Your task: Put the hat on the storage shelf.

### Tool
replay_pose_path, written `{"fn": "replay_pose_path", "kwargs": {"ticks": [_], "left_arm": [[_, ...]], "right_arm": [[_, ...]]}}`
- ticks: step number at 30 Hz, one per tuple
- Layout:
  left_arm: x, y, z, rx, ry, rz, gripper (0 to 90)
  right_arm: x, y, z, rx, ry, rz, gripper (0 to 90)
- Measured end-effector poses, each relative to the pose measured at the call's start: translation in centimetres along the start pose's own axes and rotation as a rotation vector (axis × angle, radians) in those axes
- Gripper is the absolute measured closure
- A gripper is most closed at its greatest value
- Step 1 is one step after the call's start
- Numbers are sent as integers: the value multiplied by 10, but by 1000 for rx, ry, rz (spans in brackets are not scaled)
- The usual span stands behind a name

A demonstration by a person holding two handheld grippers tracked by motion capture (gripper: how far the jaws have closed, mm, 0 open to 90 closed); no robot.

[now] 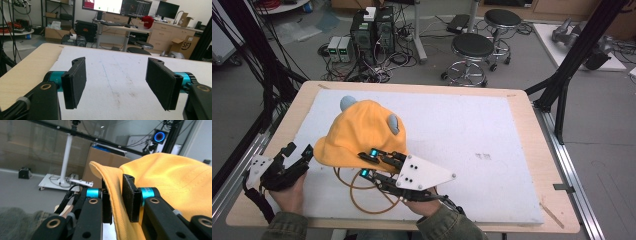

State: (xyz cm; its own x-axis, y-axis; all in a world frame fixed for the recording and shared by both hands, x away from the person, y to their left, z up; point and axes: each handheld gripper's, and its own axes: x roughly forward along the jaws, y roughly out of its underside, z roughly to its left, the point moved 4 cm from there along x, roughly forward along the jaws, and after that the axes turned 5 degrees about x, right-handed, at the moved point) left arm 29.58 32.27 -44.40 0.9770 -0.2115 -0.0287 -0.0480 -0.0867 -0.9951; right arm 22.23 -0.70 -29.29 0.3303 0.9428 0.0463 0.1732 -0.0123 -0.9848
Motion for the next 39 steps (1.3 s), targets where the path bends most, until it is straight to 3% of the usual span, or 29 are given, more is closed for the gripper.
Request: {"fn": "replay_pose_path", "kwargs": {"ticks": [8, 14, 16, 20, 25, 39], "left_arm": [[0, 0, 0, -1, -1, 0, 331], [0, 0, 1, -2, -3, -1, 331], [0, 0, 1, -2, -2, -2, 331], [0, 0, 1, -3, -2, -2, 331], [0, 0, 1, -2, -2, -3, 331], [0, 0, 1, -2, -2, -3, 331]], "right_arm": [[5, 11, 15, -28, -41, 31, 748], [6, 14, 19, 17, -74, 49, 679], [6, 15, 19, 26, -83, 60, 626], [6, 16, 24, 31, -103, 55, 398], [5, 13, 34, -6, -63, 18, 303], [-14, 0, 15, 77, 34, -76, 268]]}}
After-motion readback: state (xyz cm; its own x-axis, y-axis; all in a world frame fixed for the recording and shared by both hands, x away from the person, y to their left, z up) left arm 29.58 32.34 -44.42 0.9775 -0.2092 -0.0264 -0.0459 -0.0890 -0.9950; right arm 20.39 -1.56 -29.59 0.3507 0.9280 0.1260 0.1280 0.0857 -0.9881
